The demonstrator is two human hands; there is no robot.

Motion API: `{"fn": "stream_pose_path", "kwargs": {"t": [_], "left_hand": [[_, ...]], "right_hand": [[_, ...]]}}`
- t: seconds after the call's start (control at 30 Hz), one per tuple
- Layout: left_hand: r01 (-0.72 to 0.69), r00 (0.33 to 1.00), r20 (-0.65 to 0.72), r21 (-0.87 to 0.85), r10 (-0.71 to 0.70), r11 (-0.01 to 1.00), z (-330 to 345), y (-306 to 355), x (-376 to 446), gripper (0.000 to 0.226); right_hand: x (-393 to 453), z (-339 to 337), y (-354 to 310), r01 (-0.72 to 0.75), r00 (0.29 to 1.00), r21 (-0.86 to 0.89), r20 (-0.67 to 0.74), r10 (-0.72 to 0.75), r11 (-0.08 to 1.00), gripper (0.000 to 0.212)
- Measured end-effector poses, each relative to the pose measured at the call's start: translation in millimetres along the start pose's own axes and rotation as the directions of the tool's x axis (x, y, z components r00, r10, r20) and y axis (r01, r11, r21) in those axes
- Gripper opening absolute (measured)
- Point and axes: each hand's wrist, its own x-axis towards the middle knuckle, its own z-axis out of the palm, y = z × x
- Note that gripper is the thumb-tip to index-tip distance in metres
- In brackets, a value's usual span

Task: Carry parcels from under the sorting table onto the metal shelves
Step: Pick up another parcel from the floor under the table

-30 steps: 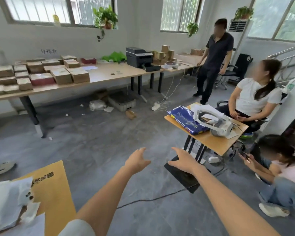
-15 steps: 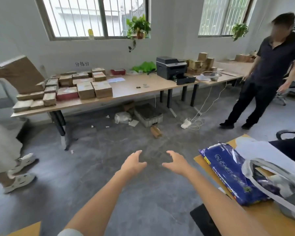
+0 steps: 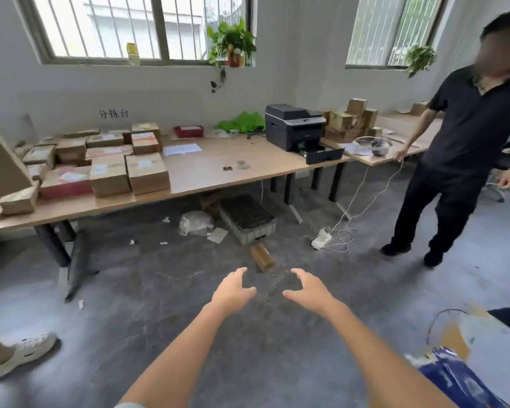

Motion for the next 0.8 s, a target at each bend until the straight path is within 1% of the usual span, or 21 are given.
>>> {"fn": "stream_pose_path", "kwargs": {"t": [0.23, 0.37, 0.63, 0.8], "left_hand": [[-0.035, 0.998, 0.047, 0.014, 0.034, 0.999, -19.4, 52.8, 137.9, 0.068], [-0.021, 0.998, 0.067, 0.042, 0.018, 0.999, -18.8, 75.5, 210.4, 0.068], [0.045, 0.999, 0.027, 0.046, -0.047, 0.998, -18.2, 134.1, 358.6, 0.068], [0.08, 0.997, 0.017, -0.009, -0.08, 0.997, -15.4, 158.1, 440.6, 0.067]], "right_hand": [[134.8, -57.1, -1.0, -0.024, 1.0, -0.002, -0.011, 0.024, 1.0, 0.073], [206.5, -85.2, 10.7, -0.041, 0.999, 0.016, 0.005, 0.041, 0.999, 0.074], [358.3, -158.7, 35.1, -0.011, 0.999, 0.058, 0.053, 0.008, 0.998, 0.075], [439.0, -192.5, 40.9, 0.006, 0.996, 0.061, 0.087, -0.012, 0.998, 0.074]]}}
